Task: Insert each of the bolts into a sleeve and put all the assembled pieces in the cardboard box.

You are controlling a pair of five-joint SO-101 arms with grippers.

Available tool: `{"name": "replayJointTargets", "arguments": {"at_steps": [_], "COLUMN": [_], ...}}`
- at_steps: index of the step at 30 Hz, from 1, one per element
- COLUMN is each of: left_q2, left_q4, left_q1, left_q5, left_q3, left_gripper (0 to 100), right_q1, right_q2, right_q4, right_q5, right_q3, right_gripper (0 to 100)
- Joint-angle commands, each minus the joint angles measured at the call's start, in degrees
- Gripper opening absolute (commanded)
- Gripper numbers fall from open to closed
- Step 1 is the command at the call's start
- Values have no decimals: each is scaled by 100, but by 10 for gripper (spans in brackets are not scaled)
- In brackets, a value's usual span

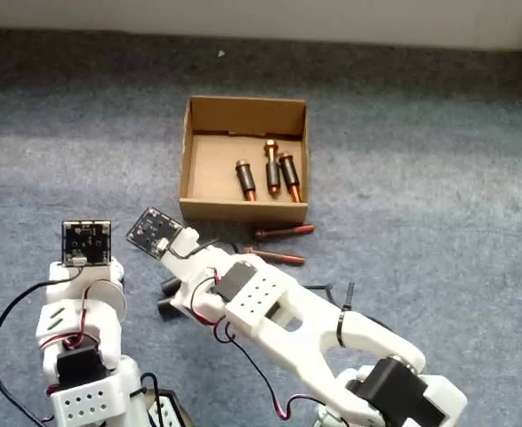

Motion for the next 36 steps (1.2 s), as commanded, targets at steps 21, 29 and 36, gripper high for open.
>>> {"name": "replayJointTargets", "arguments": {"at_steps": [21, 29, 36], "left_q2": [-31, -31, -31], "left_q4": [-563, -571, -571], "left_q1": [-1314, -1314, -1314], "left_q5": [-9, -9, -9], "left_q3": [4, 4, 13], "left_gripper": [7, 7, 7], "right_q1": [-426, -295, -198], "right_q2": [189, 1376, 1833], "right_q4": [-330, -321, -321], "right_q5": [1125, 1196, 1196], "right_q3": [-514, -1341, -1596], "right_gripper": [172, 172, 172]}}
